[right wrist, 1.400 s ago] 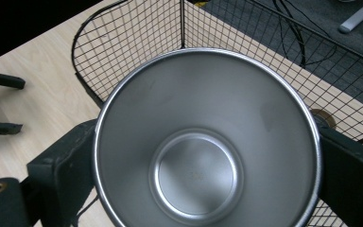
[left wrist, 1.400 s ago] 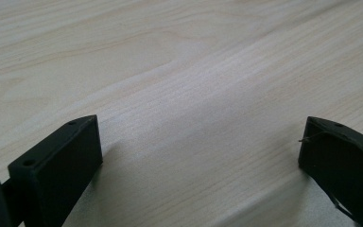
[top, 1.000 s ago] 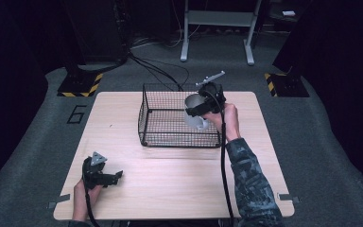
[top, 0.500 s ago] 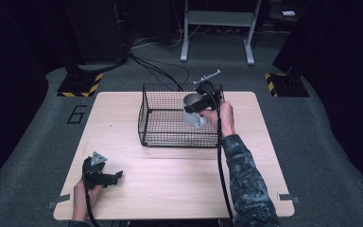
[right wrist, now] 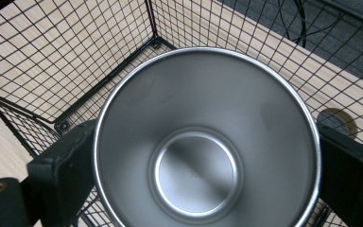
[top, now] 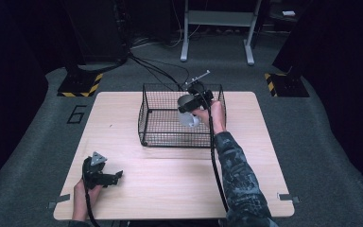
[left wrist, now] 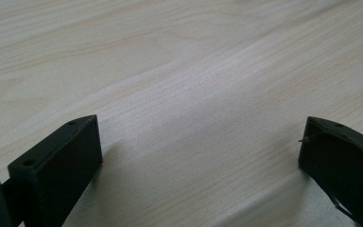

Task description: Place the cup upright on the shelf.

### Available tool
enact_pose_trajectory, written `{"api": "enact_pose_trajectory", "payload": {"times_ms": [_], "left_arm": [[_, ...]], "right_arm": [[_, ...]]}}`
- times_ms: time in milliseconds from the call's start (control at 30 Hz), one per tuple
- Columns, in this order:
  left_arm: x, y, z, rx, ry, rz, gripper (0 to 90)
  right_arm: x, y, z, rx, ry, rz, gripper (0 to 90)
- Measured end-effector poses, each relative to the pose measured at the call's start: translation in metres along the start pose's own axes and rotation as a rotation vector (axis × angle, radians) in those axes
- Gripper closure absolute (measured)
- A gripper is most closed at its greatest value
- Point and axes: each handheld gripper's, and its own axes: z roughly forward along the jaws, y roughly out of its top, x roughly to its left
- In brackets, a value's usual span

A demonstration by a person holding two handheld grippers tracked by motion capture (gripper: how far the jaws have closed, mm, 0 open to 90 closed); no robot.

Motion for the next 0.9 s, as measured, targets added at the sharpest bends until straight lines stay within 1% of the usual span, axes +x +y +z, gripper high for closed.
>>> {"api": "enact_pose_trajectory", "payload": {"times_ms": [67, 200, 267, 367, 533, 567, 700, 733, 767, 833, 867, 900], "left_arm": [[0.000, 0.000, 0.000, 0.000, 0.000, 0.000, 0.3], [0.000, 0.000, 0.000, 0.000, 0.000, 0.000, 0.3], [-0.001, 0.000, 0.000, -0.006, 0.001, -0.008, 0.3], [0.000, 0.000, 0.000, -0.006, 0.002, -0.006, 0.3], [0.000, 0.000, 0.000, -0.004, 0.002, -0.003, 0.3], [0.000, 0.000, 0.000, -0.005, 0.002, -0.003, 0.3], [-0.001, 0.000, 0.000, -0.007, 0.002, -0.007, 0.3], [-0.001, 0.000, 0.000, -0.007, 0.002, -0.007, 0.3], [0.000, 0.000, 0.000, -0.005, 0.001, -0.004, 0.3], [0.000, 0.000, 0.000, -0.004, 0.001, -0.003, 0.3], [0.000, 0.000, 0.000, -0.002, 0.001, 0.000, 0.3], [0.000, 0.000, 0.000, -0.001, 0.001, 0.002, 0.3]], "right_arm": [[0.000, 0.000, 0.004, 0.008, 0.002, 0.002, 5.5], [-0.002, 0.001, 0.011, 0.006, 0.005, 0.016, 5.5], [-0.004, 0.002, 0.015, 0.017, 0.003, 0.027, 5.5], [-0.006, 0.001, 0.020, 0.025, 0.007, 0.045, 5.5], [-0.010, 0.000, 0.030, 0.047, 0.007, 0.053, 5.5], [-0.011, 0.000, 0.032, 0.047, 0.015, 0.051, 5.5], [-0.012, -0.001, 0.038, 0.054, 0.014, 0.061, 5.5], [-0.012, -0.002, 0.039, 0.057, 0.013, 0.057, 5.5], [-0.012, -0.002, 0.040, 0.055, 0.015, 0.067, 5.5], [-0.013, -0.003, 0.041, 0.060, 0.014, 0.064, 5.5], [-0.013, -0.003, 0.042, 0.059, 0.015, 0.075, 5.5], [-0.013, -0.003, 0.043, 0.060, 0.014, 0.073, 5.5]]}}
